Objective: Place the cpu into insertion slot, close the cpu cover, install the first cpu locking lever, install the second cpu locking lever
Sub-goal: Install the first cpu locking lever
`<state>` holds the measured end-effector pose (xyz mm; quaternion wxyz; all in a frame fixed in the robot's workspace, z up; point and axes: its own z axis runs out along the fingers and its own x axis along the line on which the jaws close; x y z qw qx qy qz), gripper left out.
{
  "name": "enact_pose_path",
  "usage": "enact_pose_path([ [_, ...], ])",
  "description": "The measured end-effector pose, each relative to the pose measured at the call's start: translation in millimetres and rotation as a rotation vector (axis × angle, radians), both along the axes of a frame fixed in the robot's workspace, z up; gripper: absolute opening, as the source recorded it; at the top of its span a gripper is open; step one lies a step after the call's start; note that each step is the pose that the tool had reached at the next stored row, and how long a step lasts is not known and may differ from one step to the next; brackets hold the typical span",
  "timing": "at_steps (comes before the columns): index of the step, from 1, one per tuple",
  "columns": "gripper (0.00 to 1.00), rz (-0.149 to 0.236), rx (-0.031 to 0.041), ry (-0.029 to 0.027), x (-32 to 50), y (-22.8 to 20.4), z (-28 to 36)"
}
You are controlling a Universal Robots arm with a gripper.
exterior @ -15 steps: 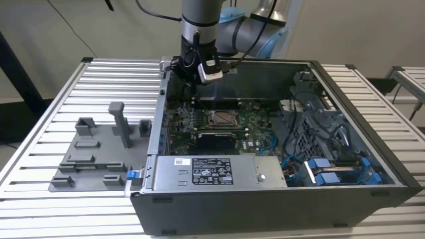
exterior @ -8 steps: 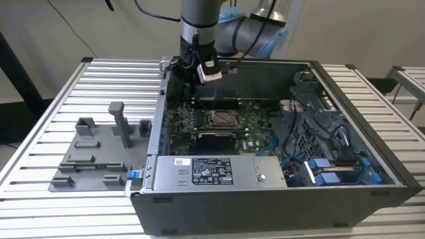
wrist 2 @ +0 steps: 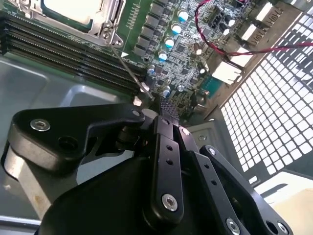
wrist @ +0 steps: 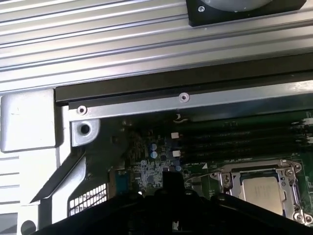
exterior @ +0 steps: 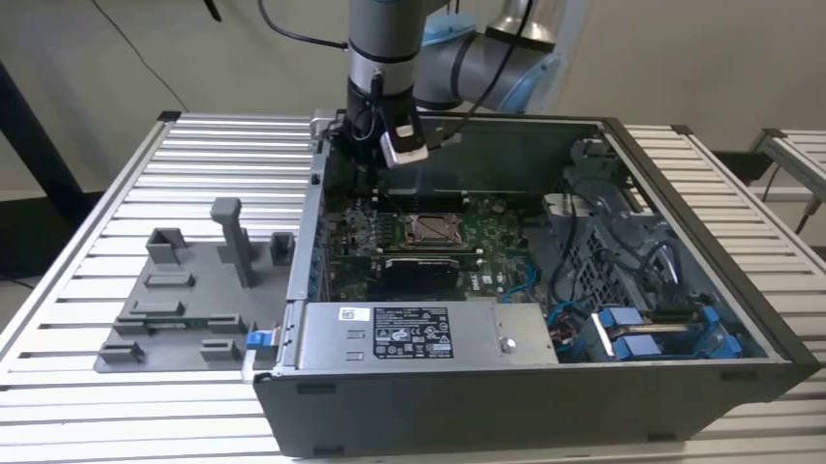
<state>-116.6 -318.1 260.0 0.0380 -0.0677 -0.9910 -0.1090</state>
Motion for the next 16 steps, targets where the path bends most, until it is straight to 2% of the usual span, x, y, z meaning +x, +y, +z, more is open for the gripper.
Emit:
enact_pose_path([
  [6, 0.11, 0.01, 0.027, 0.0012, 0.1, -1.1, -4.2],
  [8, 0.11, 0.012, 0.0291, 0.0042, 0.1, -1.5, -5.3],
  [12, 0.11, 0.015, 0.0296, 0.006, 0.0, -3.0, -7.7],
  [16, 0.11, 0.015, 0.0316, 0.0077, 0.8, -10.5, -8.1],
])
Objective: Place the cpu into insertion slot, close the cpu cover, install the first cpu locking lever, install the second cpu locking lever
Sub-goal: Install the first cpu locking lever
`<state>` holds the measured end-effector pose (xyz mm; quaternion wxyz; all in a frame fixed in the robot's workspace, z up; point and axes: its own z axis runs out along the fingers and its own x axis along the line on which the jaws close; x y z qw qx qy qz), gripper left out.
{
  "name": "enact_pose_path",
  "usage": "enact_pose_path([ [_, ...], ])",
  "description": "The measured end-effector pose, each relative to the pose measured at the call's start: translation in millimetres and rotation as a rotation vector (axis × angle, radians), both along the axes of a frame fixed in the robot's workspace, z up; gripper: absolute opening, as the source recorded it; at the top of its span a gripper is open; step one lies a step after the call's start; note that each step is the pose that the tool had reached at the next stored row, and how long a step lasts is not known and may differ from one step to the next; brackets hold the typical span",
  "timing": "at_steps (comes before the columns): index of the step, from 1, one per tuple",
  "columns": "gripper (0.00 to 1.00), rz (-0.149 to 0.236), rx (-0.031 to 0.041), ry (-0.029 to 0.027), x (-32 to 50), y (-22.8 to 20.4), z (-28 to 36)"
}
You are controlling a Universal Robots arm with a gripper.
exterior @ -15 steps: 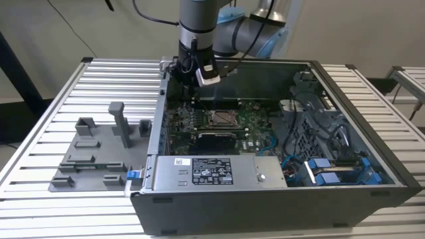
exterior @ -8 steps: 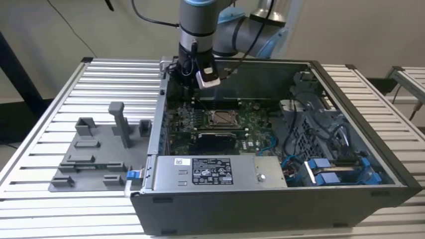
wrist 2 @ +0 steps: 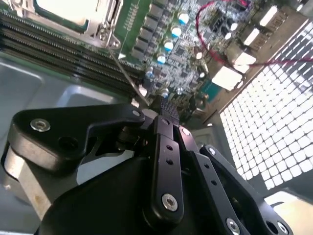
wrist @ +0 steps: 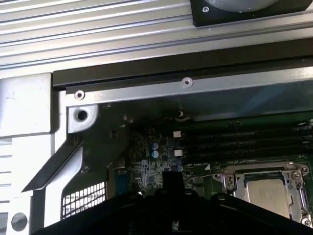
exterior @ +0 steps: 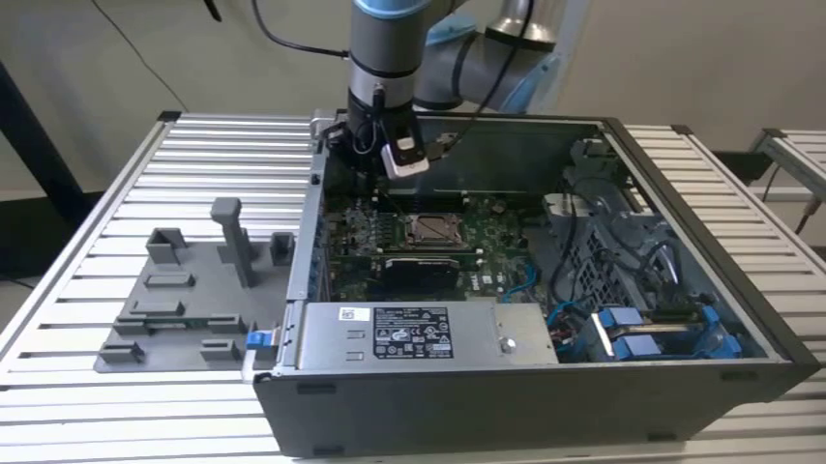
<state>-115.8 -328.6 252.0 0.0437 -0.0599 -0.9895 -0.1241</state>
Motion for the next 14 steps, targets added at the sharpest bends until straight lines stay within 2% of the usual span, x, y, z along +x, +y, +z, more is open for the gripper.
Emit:
enact_pose_path([
  [3, 0.11, 0.0, 0.0009, 0.0022, 3.1, -3.8, 0.0],
  [7, 0.11, 0.003, 0.0046, 0.0024, 7.7, -3.9, -0.1],
  [10, 0.11, 0.002, 0.0047, 0.0063, 7.7, -3.9, 0.1],
  [14, 0.11, 0.003, 0.0046, 0.0064, 7.6, 1.5, 0.1],
])
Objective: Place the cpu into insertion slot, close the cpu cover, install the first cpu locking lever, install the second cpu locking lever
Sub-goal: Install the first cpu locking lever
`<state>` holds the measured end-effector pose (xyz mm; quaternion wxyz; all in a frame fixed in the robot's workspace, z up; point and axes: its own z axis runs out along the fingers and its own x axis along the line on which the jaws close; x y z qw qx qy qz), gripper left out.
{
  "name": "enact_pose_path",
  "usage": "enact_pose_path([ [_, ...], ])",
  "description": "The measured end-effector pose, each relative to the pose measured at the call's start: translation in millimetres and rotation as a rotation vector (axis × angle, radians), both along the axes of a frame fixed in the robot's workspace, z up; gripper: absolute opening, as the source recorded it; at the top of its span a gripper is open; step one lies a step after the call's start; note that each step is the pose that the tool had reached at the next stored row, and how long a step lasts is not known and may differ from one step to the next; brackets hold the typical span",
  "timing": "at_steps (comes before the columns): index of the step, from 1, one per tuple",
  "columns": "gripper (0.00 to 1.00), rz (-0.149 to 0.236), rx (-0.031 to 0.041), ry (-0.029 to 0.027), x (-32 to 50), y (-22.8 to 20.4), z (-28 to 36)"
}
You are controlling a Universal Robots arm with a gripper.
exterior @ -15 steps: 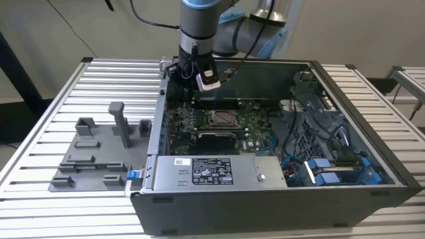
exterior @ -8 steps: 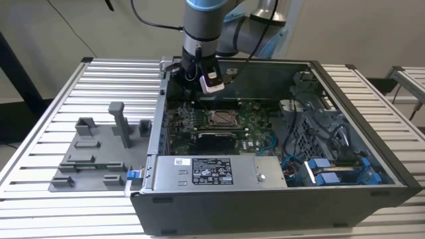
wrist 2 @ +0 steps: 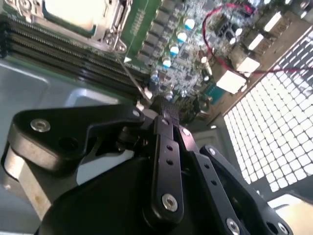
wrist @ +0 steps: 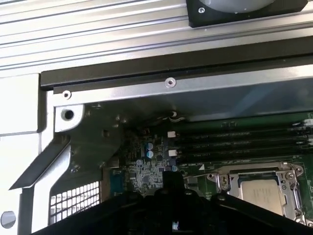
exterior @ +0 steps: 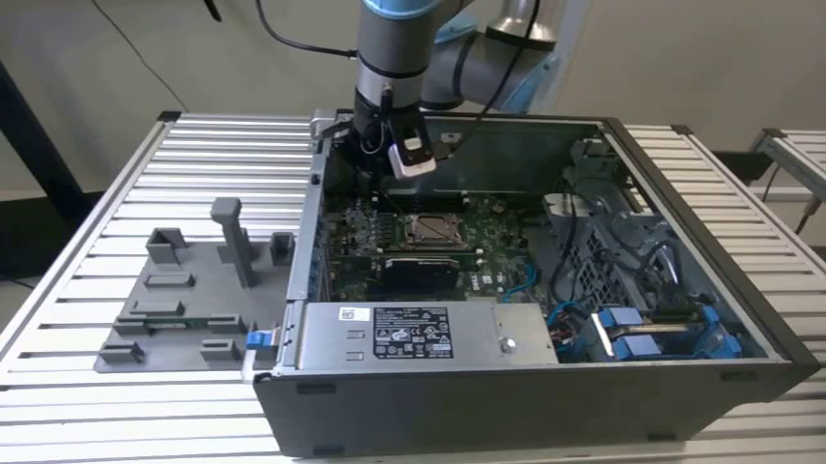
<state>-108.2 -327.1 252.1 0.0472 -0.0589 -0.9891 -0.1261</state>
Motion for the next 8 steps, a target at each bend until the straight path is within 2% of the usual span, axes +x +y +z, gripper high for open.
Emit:
enact_pose_path([
  [8, 0.11, 0.0, 0.0002, 0.0001, -6.2, 0.1, 0.9],
])
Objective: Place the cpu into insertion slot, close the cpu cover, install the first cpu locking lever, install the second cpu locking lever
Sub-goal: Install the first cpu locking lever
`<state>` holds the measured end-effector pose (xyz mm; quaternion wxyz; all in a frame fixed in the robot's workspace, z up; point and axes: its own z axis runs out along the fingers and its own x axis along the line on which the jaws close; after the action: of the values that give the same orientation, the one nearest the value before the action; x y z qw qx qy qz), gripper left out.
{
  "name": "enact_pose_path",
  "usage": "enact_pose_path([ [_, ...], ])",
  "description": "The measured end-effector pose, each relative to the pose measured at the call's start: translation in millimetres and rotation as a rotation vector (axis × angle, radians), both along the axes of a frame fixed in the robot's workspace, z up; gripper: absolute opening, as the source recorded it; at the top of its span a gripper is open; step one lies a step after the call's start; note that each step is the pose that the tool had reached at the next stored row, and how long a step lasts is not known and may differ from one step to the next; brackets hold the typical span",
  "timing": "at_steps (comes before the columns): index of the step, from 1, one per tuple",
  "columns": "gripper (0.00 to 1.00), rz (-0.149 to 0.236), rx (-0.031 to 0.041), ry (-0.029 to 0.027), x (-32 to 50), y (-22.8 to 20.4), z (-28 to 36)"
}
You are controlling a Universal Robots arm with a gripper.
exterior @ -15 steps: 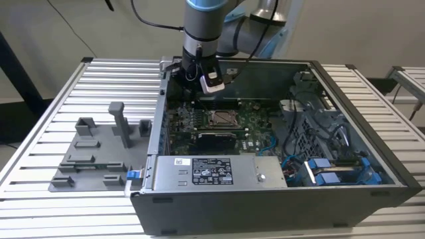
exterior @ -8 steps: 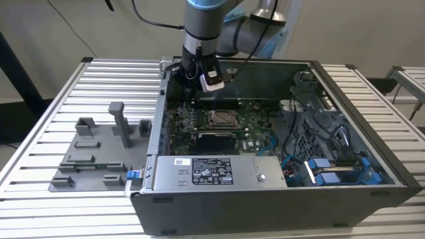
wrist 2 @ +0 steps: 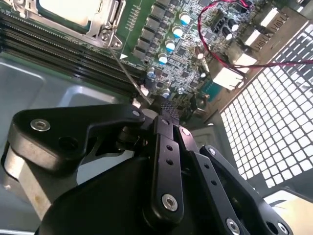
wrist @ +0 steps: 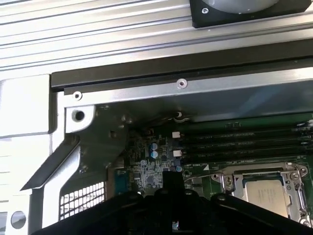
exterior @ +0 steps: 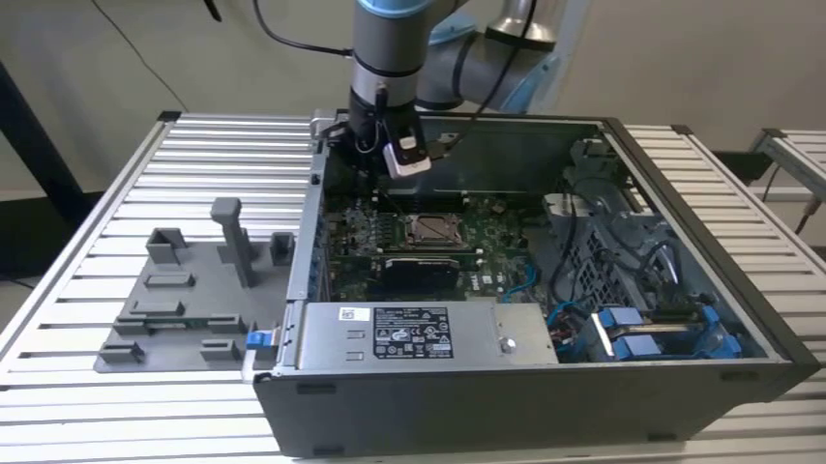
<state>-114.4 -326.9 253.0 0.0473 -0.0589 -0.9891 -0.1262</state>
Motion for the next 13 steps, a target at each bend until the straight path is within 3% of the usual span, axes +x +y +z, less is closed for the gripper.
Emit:
enact_pose_path([
  [13, 0.11, 0.0, -0.0002, 0.0001, -1.2, 0.5, -4.7],
])
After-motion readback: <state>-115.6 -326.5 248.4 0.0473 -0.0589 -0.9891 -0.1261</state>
